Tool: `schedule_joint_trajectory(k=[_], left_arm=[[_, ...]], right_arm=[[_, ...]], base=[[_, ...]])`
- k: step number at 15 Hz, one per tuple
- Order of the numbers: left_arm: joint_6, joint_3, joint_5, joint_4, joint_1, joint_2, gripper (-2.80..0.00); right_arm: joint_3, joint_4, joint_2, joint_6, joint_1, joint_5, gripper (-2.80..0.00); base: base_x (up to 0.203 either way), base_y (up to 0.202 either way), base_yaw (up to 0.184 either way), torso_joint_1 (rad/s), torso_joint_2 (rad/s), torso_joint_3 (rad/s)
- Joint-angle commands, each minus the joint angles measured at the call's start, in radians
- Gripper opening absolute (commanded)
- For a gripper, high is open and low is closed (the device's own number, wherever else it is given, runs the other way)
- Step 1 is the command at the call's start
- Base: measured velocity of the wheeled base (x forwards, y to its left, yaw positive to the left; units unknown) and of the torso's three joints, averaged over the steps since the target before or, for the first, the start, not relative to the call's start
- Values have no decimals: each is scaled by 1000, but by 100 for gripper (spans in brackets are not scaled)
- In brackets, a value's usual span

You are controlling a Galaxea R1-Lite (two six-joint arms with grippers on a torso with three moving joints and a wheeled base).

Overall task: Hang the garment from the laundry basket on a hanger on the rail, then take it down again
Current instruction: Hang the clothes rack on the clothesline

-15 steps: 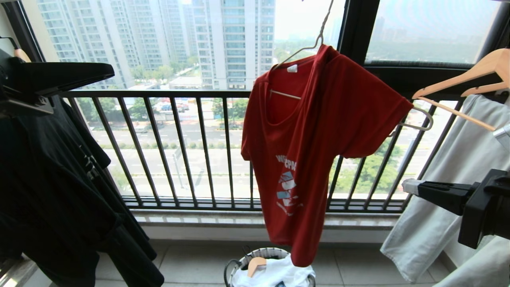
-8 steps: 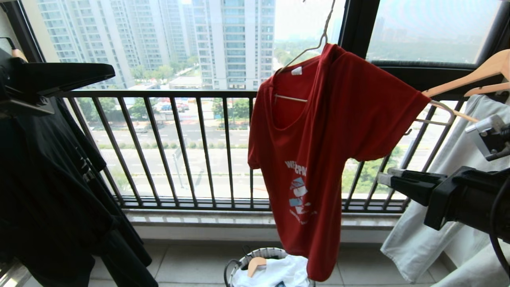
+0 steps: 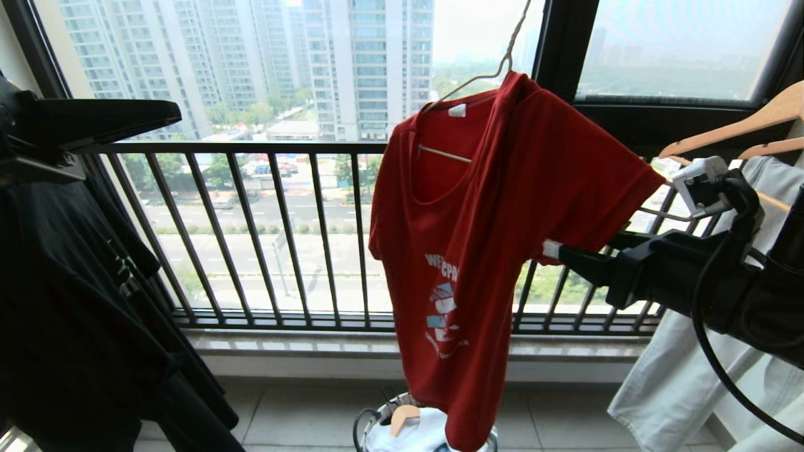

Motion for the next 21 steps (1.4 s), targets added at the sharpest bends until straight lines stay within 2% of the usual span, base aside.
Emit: schedule_joint_trajectory(k=[1, 3, 4, 10, 14, 21], left_arm=[[-3, 0, -6, -3, 0, 3, -280], [-3, -1, -6, -3, 0, 6, -280], [-3, -2, -6, -3, -1, 7, -280], [-3, 0, -6, -3, 0, 6, -280], [-5, -2, -6, -3, -1, 6, -280], [-6, -2, -6, -3, -1, 3, -280]], right_arm=[[-39, -12, 81, 1, 0, 1, 0], [-44, -14, 84, -3, 5, 5, 0], [-41, -14, 84, 1, 3, 7, -280], [-23, -13, 51, 1, 3, 3, -280], [43, -11, -20, 3, -5, -7, -280], [142, 20, -101, 2, -90, -13, -280]], base=[[0, 0, 0, 0, 0, 0], [0, 0, 0, 0, 0, 0], [0, 0, 0, 0, 0, 0], [0, 0, 0, 0, 0, 0], [0, 0, 0, 0, 0, 0], [0, 0, 0, 0, 0, 0]])
